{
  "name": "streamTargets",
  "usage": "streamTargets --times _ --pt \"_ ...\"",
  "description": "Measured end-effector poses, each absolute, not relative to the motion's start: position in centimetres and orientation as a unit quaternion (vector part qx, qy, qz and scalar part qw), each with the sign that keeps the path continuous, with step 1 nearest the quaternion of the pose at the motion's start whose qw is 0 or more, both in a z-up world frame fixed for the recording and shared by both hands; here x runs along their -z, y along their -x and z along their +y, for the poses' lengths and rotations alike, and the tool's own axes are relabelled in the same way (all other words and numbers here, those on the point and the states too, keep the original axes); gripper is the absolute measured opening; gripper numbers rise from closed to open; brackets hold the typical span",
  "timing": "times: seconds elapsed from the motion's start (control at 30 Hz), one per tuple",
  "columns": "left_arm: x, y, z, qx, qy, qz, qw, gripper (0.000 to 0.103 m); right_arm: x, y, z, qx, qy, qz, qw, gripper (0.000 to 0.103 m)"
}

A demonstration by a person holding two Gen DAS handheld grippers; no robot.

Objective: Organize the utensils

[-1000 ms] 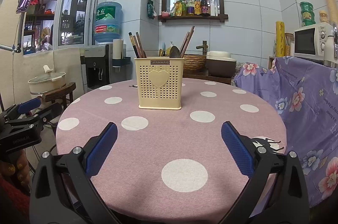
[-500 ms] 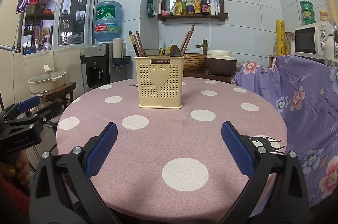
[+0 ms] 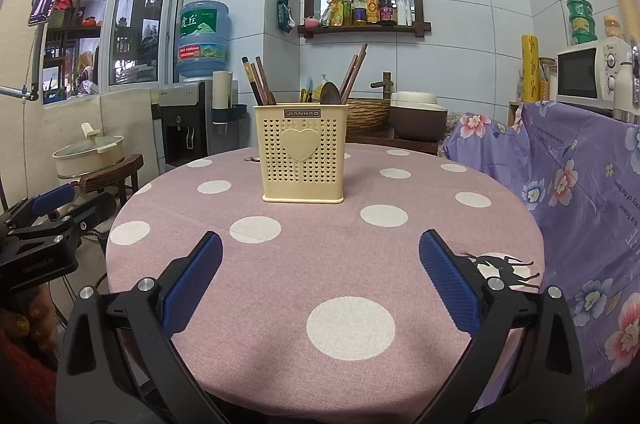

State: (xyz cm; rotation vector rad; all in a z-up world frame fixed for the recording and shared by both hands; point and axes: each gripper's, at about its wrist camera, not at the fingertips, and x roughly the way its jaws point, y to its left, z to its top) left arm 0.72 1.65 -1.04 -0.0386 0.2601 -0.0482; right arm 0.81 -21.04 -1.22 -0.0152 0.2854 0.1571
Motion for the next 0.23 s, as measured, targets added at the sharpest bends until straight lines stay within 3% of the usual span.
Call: streamTargets --times 0.23 --pt "1.16 -0.72 1.66 0.022 0.022 0.133 0.991 0.098 1.26 -0.79 -20.93 -0.079 0.008 0.144 0.986 0.097"
